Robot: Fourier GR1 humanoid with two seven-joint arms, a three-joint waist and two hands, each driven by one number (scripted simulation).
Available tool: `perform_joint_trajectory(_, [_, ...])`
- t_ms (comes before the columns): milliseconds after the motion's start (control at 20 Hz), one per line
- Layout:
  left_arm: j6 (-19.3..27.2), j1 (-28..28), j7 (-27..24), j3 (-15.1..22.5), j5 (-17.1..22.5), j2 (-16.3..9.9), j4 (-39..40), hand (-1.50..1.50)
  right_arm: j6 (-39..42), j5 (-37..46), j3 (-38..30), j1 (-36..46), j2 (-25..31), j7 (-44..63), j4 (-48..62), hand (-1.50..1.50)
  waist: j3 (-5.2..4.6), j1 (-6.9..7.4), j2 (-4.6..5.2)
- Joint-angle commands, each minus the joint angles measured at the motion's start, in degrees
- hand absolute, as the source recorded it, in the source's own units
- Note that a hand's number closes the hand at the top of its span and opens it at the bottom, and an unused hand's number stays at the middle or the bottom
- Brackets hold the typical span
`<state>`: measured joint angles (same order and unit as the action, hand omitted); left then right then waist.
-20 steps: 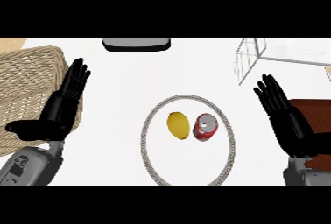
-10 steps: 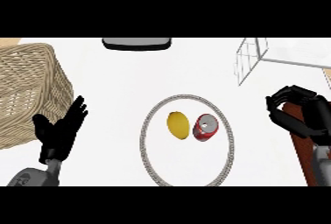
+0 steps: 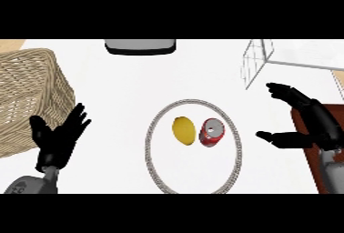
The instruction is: Pick the lemon from the placemat and place it in the tiered shelf
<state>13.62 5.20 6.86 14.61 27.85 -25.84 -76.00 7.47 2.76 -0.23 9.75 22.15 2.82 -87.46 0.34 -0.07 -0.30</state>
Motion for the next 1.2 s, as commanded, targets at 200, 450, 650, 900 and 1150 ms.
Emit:
perform_joint_trajectory(200, [-1.28,-0.72,3.95,-1.68,0.48,-0.59,1.26,0.00,8.58,-2.70,7.19,2.26,1.85,19.69,-15.80,-1.50,-0.43,-0.29,0.07])
perform_joint_trajectory(450, [-2.84,1.63,3.21,-2.51,-0.16,0.32,5.91,0.00,8.48,-0.72,12.29,10.34,0.68,37.65,-20.69,-1.50,-0.48,-0.23,0.27])
perform_joint_trajectory(650, [-2.14,-1.41,2.18,-0.84,-1.92,1.87,2.22,0.00,2.45,8.67,18.47,15.00,-5.05,47.38,-19.20,-1.50,-0.44,0.65,0.23])
perform_joint_trajectory(900, [-1.35,-1.16,4.39,-0.32,-2.73,2.84,1.05,0.00,0.74,16.33,22.87,24.45,-10.63,57.58,-13.10,-1.50,-0.42,0.97,0.28])
perform_joint_trajectory(1150, [-1.13,-0.63,8.25,-2.14,-2.59,1.52,-1.39,0.00,2.31,18.53,24.61,24.69,-14.22,60.48,-8.45,-1.50,-0.34,0.61,0.18])
